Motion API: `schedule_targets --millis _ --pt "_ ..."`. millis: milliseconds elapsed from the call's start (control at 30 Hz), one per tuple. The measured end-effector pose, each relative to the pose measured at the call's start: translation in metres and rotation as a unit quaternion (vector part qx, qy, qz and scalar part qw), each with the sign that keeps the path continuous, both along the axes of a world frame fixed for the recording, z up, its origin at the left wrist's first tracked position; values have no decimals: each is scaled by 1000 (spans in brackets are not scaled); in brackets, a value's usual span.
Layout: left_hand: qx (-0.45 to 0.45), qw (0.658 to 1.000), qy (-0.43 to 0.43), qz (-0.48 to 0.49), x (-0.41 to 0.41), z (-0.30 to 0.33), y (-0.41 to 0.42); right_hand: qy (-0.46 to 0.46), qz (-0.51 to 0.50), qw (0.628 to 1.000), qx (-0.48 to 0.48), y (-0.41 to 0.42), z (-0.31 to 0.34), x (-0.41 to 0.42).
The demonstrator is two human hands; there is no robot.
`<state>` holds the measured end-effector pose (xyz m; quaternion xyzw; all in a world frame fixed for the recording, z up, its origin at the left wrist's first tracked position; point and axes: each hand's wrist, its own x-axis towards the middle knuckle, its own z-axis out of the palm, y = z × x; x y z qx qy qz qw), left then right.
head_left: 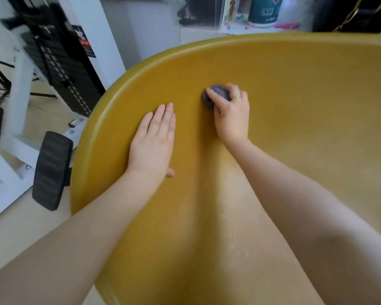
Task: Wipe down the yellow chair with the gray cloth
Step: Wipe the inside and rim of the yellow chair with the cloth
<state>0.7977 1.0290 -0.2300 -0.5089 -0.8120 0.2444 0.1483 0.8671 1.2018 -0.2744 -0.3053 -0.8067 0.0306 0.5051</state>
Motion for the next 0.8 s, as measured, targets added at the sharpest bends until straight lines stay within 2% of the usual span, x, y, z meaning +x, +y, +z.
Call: schedule_targets --millis 133,233,367,433,567,600,700,800 --pt "2 999 -22 -37 5 -12 15 15 -52 995 83 51 35 14" --pt "8 998 -43 -55 14 -26 28 -19 -34 990 137 48 3 18" --pt "24 997 -65 -37 21 -41 36 -107 87 989 47 -11 -97 61" --pt "25 996 -74 -40 24 -43 37 -145 123 982 -5 -40 -126 91" --pt "12 993 -95 -65 39 -44 45 -243 183 953 13 -39 -103 127" --pt "9 992 -105 -72 44 -45 48 -233 162 959 24 -28 -87 130" --pt "4 988 -125 -93 56 -50 60 -122 25 991 48 25 -30 130" --pt "-22 985 -129 -115 64 -62 69 -94 -75 988 101 80 21 137"
